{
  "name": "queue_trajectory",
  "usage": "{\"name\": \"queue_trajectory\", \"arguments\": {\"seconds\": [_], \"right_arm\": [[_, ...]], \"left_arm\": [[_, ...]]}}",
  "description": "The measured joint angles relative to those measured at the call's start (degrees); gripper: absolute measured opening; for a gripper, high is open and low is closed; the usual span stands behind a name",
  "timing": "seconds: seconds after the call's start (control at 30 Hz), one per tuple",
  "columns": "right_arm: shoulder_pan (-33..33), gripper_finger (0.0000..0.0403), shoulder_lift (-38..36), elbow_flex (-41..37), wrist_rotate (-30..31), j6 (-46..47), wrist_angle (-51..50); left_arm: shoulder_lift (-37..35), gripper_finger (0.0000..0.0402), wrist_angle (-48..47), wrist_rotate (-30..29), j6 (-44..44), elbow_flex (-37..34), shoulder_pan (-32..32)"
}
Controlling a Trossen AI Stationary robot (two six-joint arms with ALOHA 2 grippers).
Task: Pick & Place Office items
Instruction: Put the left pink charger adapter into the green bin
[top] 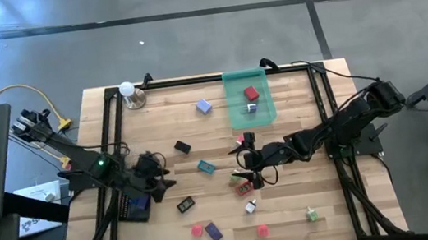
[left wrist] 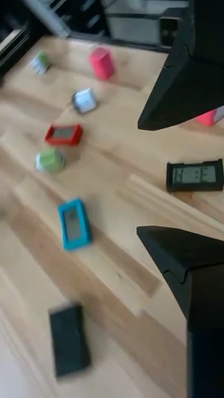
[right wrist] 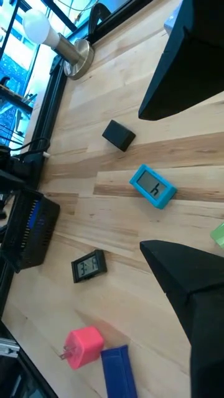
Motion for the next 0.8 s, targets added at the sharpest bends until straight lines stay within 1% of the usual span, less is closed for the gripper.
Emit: {"name": "queue_trajectory", "arguments": {"seconds": [0.1, 0.17, 0.3, 0.37, 0.5, 0.6, 0.67, 0.8], "right_arm": [[0.0, 0.0320, 0.0, 0.0, 0.0, 0.0, 0.0], [0.0, 0.0320, 0.0, 0.0, 0.0, 0.0, 0.0], [0.0, 0.0320, 0.0, 0.0, 0.0, 0.0, 0.0], [0.0, 0.0320, 0.0, 0.0, 0.0, 0.0, 0.0], [0.0, 0.0320, 0.0, 0.0, 0.0, 0.0, 0.1], [0.0, 0.0320, 0.0, 0.0, 0.0, 0.0, 0.1], [0.0, 0.0320, 0.0, 0.0, 0.0, 0.0, 0.1], [-0.2, 0.0320, 0.0, 0.0, 0.4, 0.0, 0.1]], "left_arm": [[2.3, 0.0257, 3.6, 1.8, 7.2, 0.0, 0.0], [4.1, 0.0257, 5.0, 2.0, 10.3, 0.0, 0.0], [8.2, 0.0257, 7.0, 2.0, 13.5, 0.0, 0.1], [10.2, 0.0257, 7.8, 1.9, 13.8, 0.0, 0.3], [13.4, 0.0257, 9.6, 0.5, 16.3, 0.0, 2.1], [14.2, 0.0257, 11.8, 3.3, 23.5, 0.1, 3.6], [14.2, 0.0257, 13.8, 6.1, 29.5, 0.1, 3.7], [14.2, 0.0257, 16.7, 8.7, 39.3, 0.4, 2.9]]}}
